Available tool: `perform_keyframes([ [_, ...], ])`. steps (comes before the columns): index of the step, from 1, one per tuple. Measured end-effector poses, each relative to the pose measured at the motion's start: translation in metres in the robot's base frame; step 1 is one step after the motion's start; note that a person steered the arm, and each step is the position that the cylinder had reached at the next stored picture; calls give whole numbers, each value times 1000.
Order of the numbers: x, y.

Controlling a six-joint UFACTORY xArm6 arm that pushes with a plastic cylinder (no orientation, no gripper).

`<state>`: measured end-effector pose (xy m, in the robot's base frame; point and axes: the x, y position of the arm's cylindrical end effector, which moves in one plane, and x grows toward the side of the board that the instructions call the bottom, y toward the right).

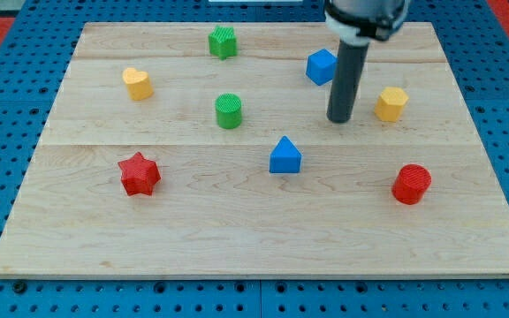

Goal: Push the red star into the yellow heart

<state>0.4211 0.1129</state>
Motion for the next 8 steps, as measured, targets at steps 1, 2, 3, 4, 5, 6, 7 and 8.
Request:
perform_keyframes([
  [1, 62, -35],
  [2, 81, -63],
  [3, 102, -129],
  [4, 89, -211],
  [5, 76, -260],
  [6, 95, -273],
  [7, 92, -304],
  [8, 58, -304],
])
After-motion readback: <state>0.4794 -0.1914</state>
